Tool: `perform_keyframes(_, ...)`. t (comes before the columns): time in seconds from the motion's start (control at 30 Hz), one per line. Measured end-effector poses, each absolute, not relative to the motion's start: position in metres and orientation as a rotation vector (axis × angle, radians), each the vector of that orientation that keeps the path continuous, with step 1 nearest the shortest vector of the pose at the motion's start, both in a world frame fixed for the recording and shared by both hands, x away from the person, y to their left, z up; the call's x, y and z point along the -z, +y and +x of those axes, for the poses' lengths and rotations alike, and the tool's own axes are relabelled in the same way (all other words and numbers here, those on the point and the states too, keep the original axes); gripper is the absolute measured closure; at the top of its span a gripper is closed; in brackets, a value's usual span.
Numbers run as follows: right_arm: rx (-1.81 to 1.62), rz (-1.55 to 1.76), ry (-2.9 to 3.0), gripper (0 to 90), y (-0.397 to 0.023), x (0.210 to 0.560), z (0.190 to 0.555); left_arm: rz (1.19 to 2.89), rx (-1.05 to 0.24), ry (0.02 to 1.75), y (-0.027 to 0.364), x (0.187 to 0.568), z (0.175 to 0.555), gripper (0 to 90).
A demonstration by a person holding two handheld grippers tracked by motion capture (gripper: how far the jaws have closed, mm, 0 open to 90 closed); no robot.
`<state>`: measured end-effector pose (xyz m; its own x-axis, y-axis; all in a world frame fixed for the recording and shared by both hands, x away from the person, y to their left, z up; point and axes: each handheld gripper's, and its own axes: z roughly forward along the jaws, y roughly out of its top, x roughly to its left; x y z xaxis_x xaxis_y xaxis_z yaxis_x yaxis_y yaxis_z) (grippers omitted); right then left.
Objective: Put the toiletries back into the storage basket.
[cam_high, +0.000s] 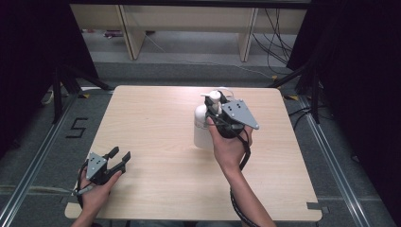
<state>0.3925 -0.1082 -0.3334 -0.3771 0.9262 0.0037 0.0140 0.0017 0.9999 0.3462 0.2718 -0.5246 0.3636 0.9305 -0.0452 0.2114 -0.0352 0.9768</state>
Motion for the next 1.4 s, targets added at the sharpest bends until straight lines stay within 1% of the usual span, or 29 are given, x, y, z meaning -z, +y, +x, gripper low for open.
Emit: perform_keyframes(1.4, -1.430, 1.039, 1.438, 60.1, -0.143, 0.326, 0.394, 1.516, -0.810, 1.071, 0.272, 0.525, 0.346, 45.7)
